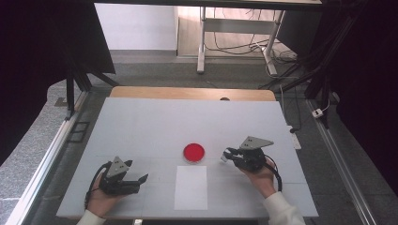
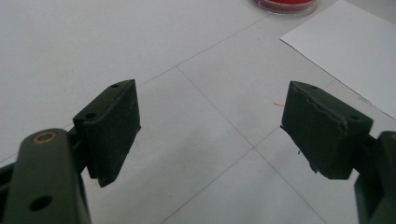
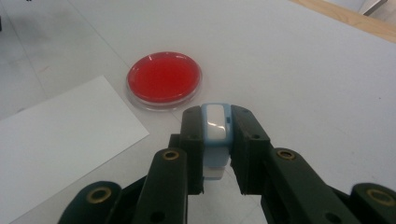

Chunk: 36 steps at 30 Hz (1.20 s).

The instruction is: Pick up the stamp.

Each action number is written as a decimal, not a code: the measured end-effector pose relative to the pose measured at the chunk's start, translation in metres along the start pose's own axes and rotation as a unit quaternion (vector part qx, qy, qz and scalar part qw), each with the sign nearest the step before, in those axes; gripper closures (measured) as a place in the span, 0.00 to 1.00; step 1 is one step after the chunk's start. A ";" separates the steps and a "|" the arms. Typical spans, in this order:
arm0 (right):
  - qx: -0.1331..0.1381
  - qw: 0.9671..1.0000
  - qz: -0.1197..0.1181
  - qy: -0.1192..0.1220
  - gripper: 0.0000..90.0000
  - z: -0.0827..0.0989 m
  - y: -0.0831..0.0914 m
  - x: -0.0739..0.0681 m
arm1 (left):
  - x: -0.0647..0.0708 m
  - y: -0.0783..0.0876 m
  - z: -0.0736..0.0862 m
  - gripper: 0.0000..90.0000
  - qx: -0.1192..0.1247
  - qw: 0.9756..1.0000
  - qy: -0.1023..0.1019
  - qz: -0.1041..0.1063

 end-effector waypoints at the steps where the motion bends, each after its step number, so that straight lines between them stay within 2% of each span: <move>1: 0.004 1.000 -0.001 -0.001 0.84 -0.001 0.000 0.000 | 0.000 0.000 0.000 0.22 0.000 1.000 0.000 0.000; 11: 0.043 0.999 0.001 -0.027 0.84 -0.011 0.011 -0.002 | 0.000 0.001 0.000 0.22 0.003 1.000 0.002 -0.001; 13: 0.062 0.997 -0.005 -0.037 0.84 -0.017 0.016 -0.004 | 0.000 0.001 0.000 0.22 0.004 1.000 0.001 -0.001; 18: 0.072 0.996 -0.016 -0.043 0.84 -0.021 0.019 -0.007 | 0.000 0.000 -0.001 0.22 0.006 1.000 0.003 0.000; 23: 0.084 0.996 -0.026 -0.034 0.84 -0.027 0.021 -0.016 | 0.000 -0.001 -0.001 0.22 0.005 1.000 0.003 0.000; 30: 0.095 0.994 -0.039 -0.039 0.84 -0.032 0.022 -0.024 | 0.000 -0.001 -0.001 0.22 0.006 1.000 0.003 0.000; 36: 0.099 0.994 -0.040 -0.034 0.84 -0.034 0.022 -0.028 | 0.001 -0.001 -0.002 0.22 0.008 1.000 0.003 0.001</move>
Point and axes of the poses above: each handheld gripper's, and its own axes: y roughly backward along the jaws, z roughly out of its underside, x roughly to its right, the point moved 8 cm from there along -y, roughly forward along the jaws, and after that the axes turned 6 degrees about -x, right-handed, at the moved point
